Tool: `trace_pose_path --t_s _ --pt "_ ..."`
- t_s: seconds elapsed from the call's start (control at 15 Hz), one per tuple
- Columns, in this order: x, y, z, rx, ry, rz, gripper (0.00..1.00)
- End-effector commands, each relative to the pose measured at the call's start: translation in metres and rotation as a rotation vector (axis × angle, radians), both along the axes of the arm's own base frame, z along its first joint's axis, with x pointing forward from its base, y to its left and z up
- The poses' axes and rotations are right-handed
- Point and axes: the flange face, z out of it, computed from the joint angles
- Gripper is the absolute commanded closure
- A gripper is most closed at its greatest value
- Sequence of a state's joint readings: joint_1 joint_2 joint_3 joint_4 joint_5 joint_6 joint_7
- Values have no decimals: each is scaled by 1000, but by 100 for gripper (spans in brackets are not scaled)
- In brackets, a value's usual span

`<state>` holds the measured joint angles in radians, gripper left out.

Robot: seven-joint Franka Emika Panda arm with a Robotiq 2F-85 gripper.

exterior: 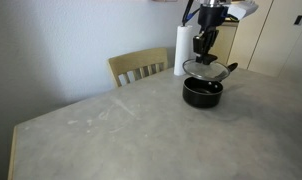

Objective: Uncover the pot

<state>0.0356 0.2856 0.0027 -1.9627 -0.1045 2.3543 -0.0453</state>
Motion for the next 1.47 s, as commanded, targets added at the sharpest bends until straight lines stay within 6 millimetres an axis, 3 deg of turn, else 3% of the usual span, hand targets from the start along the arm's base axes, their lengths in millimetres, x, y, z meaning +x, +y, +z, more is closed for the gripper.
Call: trace_pose_path --t_s 0.0,0.33,0.6,0.87,1.13,1.4 --pt "-7 22 -3 33 23 90 89" --pt "-2 62 -22 17 39 115 89" --pt "6 137 -40 85 33 33 89" --pt "15 202 -77 63 6 -82 89" --pt "19 226 -119 -17 -5 -199 89" --pt "28 232 -140 -51 -20 -279 89"
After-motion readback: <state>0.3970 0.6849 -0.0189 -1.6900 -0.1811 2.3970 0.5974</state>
